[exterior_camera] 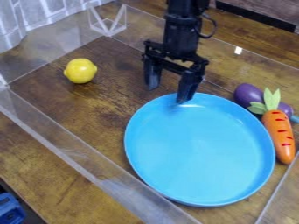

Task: Remove the purple eggplant from the blue tray and put it on the table

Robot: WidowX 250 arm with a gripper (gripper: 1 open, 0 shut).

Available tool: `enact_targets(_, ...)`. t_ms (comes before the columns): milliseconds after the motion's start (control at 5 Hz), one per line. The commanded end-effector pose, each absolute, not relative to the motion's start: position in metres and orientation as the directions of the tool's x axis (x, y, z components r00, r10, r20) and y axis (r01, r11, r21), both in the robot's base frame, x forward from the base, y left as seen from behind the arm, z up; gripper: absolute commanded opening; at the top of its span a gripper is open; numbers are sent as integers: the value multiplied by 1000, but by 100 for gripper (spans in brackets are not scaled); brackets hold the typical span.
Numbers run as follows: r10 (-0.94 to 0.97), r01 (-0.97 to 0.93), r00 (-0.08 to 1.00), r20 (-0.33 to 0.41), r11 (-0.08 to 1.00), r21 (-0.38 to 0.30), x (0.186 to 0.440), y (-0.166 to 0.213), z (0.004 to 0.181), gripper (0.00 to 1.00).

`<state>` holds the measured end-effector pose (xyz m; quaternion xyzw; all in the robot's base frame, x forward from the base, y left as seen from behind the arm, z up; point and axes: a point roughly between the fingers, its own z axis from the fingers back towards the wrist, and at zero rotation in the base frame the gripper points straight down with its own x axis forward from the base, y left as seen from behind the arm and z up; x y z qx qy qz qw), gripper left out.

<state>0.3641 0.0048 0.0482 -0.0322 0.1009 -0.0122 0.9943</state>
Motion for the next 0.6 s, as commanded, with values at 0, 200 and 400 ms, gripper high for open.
enact_targets(0, -29, 20, 990, -139, 998, -67, 376, 6, 66, 100)
enact_targets(200, -25, 16, 990, -141, 998, -66, 380, 8, 65, 100)
enact_targets(400, -23, 14, 990, -140, 998, -64, 385, 11, 64, 100)
